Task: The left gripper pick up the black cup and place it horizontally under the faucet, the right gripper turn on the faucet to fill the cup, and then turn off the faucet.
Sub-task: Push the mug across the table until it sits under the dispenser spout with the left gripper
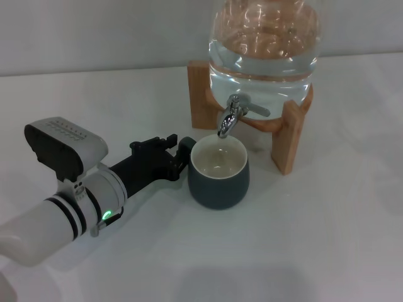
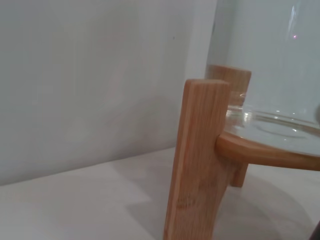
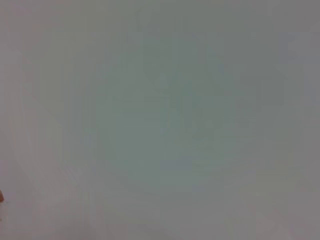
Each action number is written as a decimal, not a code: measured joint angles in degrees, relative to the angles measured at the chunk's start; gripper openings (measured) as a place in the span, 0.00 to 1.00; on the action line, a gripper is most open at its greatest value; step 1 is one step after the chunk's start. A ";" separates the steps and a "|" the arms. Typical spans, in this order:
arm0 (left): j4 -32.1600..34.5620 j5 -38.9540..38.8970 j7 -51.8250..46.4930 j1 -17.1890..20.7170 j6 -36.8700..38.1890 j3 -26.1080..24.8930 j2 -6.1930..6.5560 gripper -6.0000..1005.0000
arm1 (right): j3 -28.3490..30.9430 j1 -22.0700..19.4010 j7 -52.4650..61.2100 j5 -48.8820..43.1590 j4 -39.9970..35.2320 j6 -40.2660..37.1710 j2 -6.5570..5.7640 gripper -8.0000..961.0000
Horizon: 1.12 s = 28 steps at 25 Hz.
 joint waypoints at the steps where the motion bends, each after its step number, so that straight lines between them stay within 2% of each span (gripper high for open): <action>1: 0.00 0.01 0.00 -0.01 -0.01 0.00 0.01 0.35 | 0.00 0.00 0.00 0.00 0.00 0.00 0.00 0.88; 28: -0.89 -0.33 -0.82 0.26 -0.25 0.01 0.06 0.36 | 0.00 -0.15 0.00 0.00 0.00 -0.09 -0.09 0.88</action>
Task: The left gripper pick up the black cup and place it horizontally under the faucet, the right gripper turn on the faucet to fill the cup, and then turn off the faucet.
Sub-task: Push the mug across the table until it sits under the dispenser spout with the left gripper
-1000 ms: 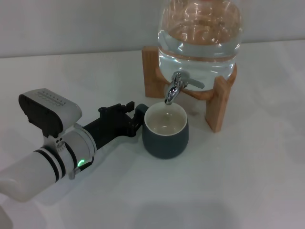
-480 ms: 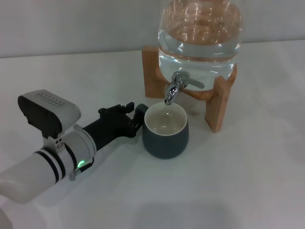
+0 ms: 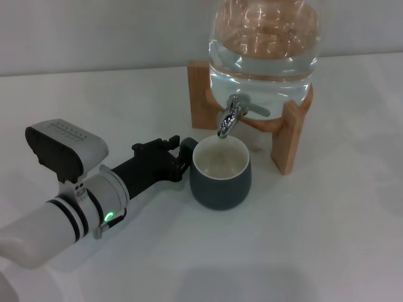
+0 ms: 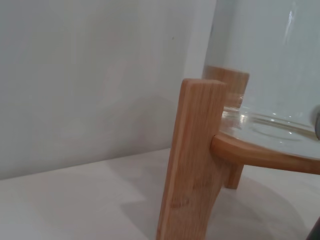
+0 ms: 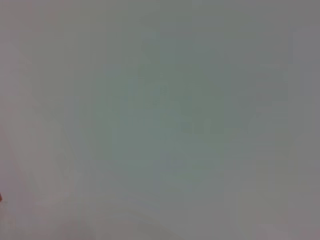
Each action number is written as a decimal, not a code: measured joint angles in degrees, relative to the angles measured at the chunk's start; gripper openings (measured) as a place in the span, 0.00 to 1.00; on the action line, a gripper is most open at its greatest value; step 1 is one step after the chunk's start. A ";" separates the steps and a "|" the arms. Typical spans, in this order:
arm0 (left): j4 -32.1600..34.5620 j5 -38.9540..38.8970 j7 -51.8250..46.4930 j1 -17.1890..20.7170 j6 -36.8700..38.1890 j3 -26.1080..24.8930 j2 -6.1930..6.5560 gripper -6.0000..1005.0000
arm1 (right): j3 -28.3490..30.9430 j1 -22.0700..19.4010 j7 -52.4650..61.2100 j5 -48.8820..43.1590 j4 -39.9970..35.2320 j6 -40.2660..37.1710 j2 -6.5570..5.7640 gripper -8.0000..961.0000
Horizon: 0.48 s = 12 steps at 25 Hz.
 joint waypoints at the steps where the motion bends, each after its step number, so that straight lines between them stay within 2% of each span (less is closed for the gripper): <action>1: -0.01 0.00 -0.15 -0.02 0.00 0.00 0.02 0.36 | 0.00 -0.02 0.00 0.00 0.00 0.00 0.00 0.88; 12: 0.30 0.07 -0.58 0.51 -2.12 0.01 0.12 0.35 | 0.00 -0.03 0.00 0.00 0.00 0.00 -0.10 0.88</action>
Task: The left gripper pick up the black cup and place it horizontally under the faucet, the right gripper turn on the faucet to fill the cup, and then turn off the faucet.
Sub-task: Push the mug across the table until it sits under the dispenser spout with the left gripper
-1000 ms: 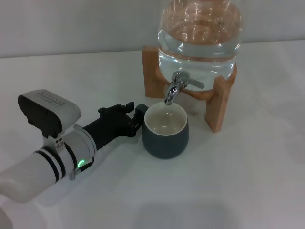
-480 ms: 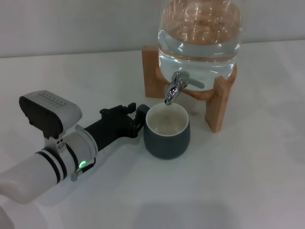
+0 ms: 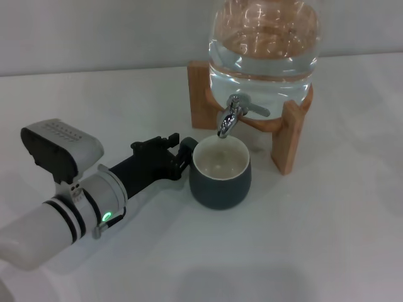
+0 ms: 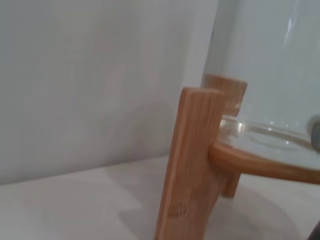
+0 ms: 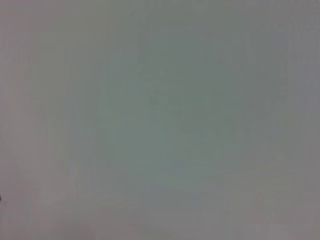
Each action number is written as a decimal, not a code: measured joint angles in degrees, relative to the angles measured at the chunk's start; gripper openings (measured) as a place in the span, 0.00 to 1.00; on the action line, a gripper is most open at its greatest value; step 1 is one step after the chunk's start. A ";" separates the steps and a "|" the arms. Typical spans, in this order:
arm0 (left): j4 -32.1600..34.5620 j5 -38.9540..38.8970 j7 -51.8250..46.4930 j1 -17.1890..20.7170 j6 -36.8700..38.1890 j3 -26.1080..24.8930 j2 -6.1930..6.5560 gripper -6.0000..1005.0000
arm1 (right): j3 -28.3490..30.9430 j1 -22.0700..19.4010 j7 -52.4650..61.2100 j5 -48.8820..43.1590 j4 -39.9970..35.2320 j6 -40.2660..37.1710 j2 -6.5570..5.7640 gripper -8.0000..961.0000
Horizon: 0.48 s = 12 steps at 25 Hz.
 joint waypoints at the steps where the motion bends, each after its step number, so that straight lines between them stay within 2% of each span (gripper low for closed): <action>1: 0.17 0.06 0.07 0.34 -1.30 0.00 0.02 0.35 | 0.00 0.00 0.00 0.00 0.00 0.00 0.00 0.88; 5: 0.67 0.18 0.40 1.08 -4.38 0.00 0.07 0.35 | 0.00 0.00 0.00 0.00 0.00 0.00 -0.07 0.88; 12: 0.83 0.24 0.43 1.32 -4.92 -0.01 -0.03 0.35 | 0.00 -0.12 0.00 0.00 0.00 -0.12 -0.27 0.88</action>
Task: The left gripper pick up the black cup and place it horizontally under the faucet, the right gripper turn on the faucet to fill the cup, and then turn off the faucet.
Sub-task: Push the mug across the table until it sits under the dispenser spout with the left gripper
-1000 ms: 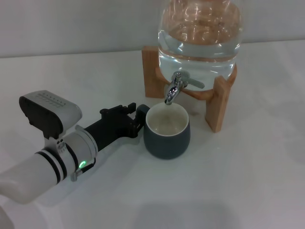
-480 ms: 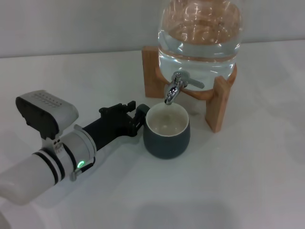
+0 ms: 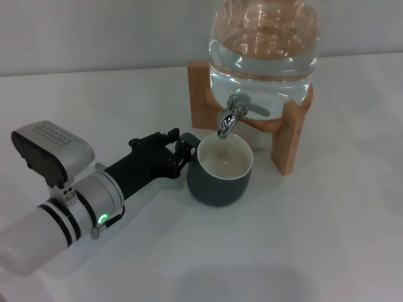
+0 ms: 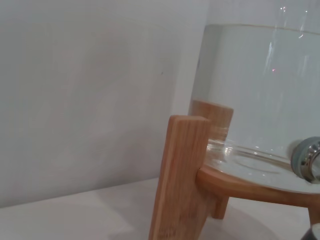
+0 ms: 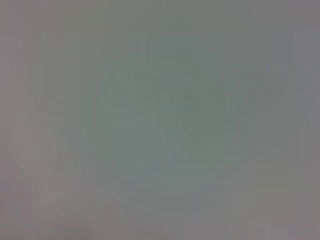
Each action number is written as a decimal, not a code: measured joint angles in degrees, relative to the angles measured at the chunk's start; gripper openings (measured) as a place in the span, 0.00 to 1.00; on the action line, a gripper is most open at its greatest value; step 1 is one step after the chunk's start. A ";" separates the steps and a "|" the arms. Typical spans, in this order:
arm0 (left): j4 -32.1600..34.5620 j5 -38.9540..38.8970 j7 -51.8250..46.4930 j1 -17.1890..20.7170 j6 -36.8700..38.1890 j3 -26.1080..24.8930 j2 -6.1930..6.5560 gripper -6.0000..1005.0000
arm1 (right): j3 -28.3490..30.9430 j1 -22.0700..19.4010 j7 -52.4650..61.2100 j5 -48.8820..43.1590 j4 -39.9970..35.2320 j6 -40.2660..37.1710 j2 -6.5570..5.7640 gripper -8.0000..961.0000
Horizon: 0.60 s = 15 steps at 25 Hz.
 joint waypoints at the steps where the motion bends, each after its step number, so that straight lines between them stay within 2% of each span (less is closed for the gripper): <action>1: -0.04 0.00 0.00 0.00 -0.01 0.00 0.00 0.35 | 0.00 -0.08 0.00 0.00 0.00 -0.01 -0.06 0.88; 15: -0.41 0.06 -0.76 -0.25 0.69 0.54 0.02 0.35 | 0.00 -0.40 0.00 0.00 0.00 -0.06 -0.34 0.88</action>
